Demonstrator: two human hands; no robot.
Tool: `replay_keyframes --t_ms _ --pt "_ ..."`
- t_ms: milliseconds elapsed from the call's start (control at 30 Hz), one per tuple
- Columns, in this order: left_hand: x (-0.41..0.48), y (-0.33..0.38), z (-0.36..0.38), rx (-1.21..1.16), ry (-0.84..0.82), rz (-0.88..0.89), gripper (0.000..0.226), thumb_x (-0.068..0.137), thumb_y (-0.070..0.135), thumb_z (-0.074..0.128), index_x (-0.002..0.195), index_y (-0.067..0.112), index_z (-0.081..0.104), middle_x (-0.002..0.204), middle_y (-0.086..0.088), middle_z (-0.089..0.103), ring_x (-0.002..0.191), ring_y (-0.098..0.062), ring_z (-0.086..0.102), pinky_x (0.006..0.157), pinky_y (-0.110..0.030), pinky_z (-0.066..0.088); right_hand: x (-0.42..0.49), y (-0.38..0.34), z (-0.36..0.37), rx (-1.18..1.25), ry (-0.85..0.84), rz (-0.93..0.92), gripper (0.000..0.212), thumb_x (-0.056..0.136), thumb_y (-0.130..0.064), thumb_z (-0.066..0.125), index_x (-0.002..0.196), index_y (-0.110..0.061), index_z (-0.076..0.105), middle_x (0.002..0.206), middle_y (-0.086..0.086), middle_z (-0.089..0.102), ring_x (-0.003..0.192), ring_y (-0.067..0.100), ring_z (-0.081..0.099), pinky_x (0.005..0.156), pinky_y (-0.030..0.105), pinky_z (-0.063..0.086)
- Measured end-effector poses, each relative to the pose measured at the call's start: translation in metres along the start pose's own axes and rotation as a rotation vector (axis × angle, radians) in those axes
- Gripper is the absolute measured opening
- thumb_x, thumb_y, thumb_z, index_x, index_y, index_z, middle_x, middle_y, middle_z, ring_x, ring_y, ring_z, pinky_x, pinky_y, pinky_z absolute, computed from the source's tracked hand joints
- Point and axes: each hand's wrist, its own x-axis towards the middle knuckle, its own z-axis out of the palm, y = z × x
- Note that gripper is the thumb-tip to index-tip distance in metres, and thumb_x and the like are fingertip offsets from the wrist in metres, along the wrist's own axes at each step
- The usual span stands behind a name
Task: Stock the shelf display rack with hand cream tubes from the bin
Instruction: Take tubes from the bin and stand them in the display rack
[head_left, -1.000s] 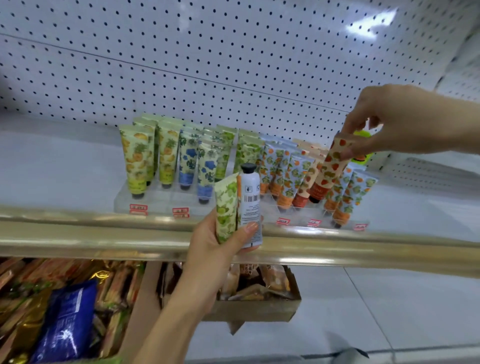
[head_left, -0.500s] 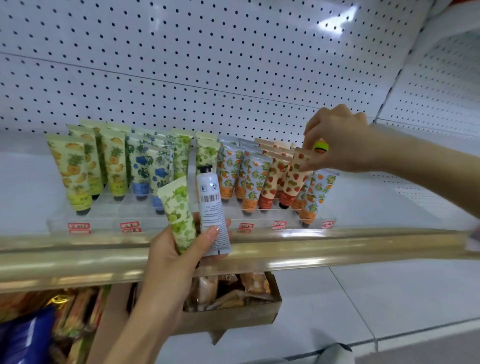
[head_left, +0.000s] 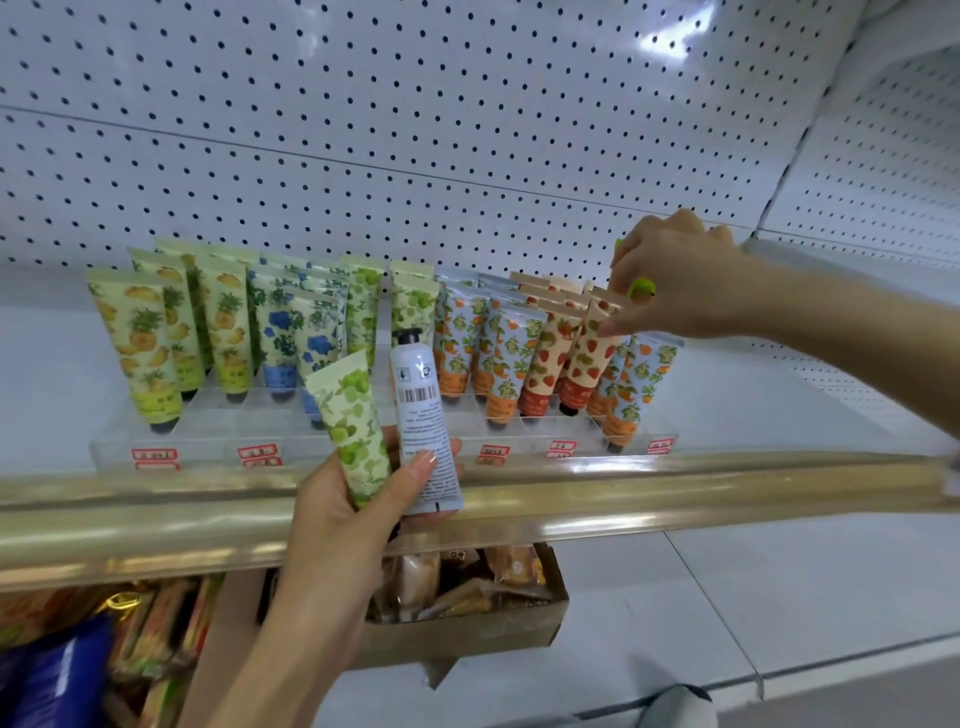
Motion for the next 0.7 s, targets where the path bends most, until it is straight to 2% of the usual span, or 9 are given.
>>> replay_keyframes --t_ms 267,700 --pt "0.000 0.001 0.000 0.000 -0.006 -0.007 0.032 0.066 0.023 0.064 0.097 0.019 0.069 0.094 -0.004 0.075 0.089 -0.019 0.071 0.084 -0.043 0.051 0.000 -0.002 0.005 0.001 -0.023 -0.003 0.028 0.075 -0.049 0.070 0.083 -0.025 0.057 0.123 0.002 0.049 0.121 0.024 0.031 0.094 0.039 0.024" --pt "0.000 0.002 0.001 -0.014 -0.003 -0.007 0.030 0.066 0.022 0.064 0.095 0.018 0.069 0.093 -0.005 0.075 0.088 -0.018 0.072 0.083 -0.042 0.052 0.005 -0.004 0.018 -0.042 -0.035 0.005 0.037 0.074 -0.050 0.071 0.096 -0.021 0.066 0.124 0.003 0.049 0.122 0.025 0.032 0.097 0.041 0.025"
